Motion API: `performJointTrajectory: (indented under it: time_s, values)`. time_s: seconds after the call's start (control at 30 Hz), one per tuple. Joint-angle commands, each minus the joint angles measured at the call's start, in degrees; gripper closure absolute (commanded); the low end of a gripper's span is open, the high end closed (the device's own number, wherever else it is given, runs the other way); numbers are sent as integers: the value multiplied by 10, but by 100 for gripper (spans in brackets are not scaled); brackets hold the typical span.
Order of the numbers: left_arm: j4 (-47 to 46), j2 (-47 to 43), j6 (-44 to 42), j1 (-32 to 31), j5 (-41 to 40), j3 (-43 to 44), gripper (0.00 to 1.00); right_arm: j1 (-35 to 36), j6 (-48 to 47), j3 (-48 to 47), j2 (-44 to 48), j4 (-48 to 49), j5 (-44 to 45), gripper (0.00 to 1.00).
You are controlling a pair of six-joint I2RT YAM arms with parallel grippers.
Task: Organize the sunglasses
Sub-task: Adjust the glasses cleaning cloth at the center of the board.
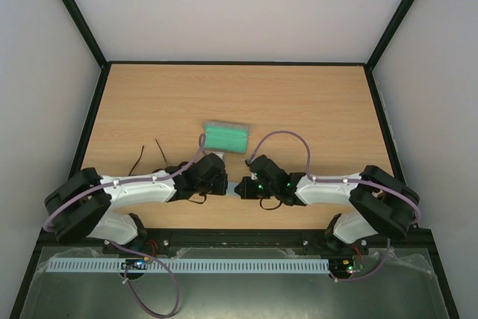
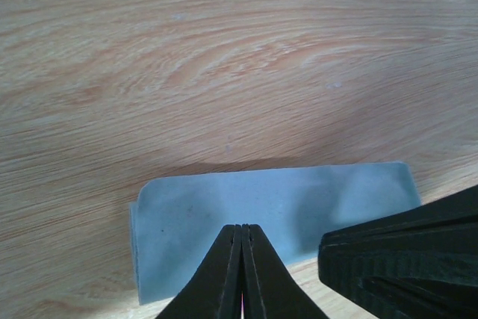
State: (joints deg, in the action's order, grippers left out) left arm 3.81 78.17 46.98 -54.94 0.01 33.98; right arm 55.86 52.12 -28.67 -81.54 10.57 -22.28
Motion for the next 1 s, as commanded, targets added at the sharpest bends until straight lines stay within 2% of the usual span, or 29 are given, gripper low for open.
performJointTrajectory:
  time_s: [0.0,0.5,0.97]
  values:
    - [-21,24,-6,4,1,-14,98,2,4,-4,-16,31,0,99]
    - [-41,67,-3,4,-13,-16,98,3,5,25,-53,60,15,99]
    - [42,-33,2,3,-19,14,98,3,-15,1,36,-10,29,98]
